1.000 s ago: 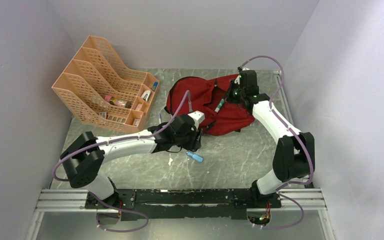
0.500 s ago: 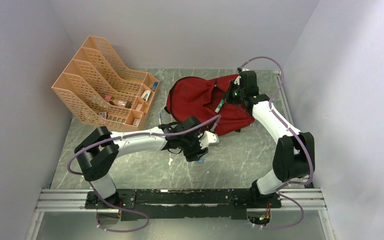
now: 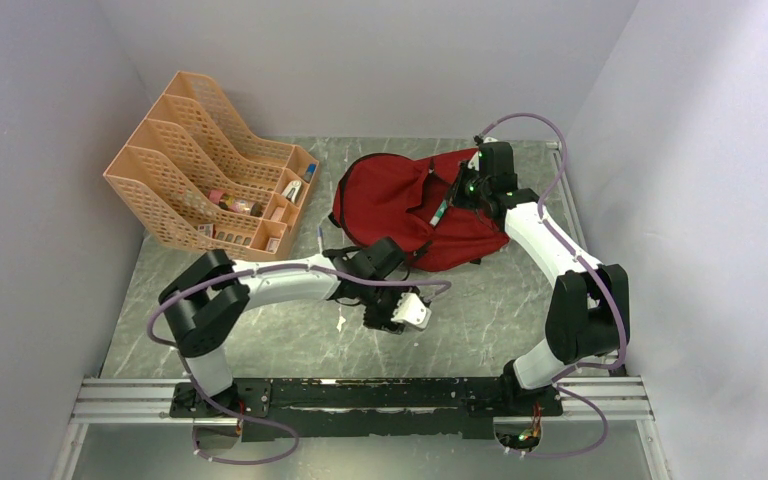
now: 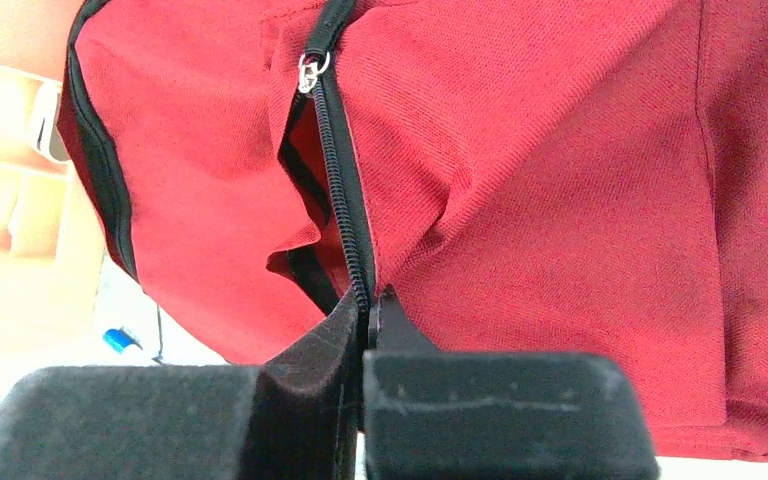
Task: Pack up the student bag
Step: Pick up the stationery from the center of the board.
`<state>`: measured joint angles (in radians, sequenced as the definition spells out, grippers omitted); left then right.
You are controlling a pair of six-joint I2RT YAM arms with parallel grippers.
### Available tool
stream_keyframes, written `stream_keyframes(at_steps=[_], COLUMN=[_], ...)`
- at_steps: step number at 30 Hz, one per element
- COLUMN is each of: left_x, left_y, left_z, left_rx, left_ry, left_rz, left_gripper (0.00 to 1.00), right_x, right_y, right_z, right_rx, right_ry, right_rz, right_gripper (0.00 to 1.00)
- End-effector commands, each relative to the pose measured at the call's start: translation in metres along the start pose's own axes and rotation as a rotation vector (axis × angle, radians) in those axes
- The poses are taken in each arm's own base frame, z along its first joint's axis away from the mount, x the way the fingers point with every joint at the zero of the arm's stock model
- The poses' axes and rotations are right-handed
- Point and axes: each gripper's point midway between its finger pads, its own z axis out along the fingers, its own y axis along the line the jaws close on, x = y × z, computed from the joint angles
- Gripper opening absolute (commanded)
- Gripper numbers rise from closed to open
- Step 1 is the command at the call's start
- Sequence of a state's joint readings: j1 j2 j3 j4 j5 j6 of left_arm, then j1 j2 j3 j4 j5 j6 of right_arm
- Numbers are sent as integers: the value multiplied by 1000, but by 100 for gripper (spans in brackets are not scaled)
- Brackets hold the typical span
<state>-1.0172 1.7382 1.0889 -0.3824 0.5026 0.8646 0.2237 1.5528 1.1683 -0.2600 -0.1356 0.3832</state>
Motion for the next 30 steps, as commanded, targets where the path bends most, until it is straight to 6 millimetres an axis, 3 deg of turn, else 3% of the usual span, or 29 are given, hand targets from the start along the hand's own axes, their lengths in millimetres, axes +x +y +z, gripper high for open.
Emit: stream_keyframes(at_steps=[1,11,20,30], left_x=[-5,16,45,57], left_y=[8,25,11,12], left_z=[8,15,16,24], left_rx=[62,39,69,91], left_ry=[-55,10,54,58], left_rz=[86,19,-29,-66], left_gripper=[59,57,56,50], right_x=[0,-1,-4,-4], right_y=[8,9,12,13], right_z=[-11,-9,-7,-4], right_rx=[-33,-34,-45,-52], right_ry=[-3,2,2,10], right_rz=[-12,-18,-19,-15], right_gripper=[0,0,0,0])
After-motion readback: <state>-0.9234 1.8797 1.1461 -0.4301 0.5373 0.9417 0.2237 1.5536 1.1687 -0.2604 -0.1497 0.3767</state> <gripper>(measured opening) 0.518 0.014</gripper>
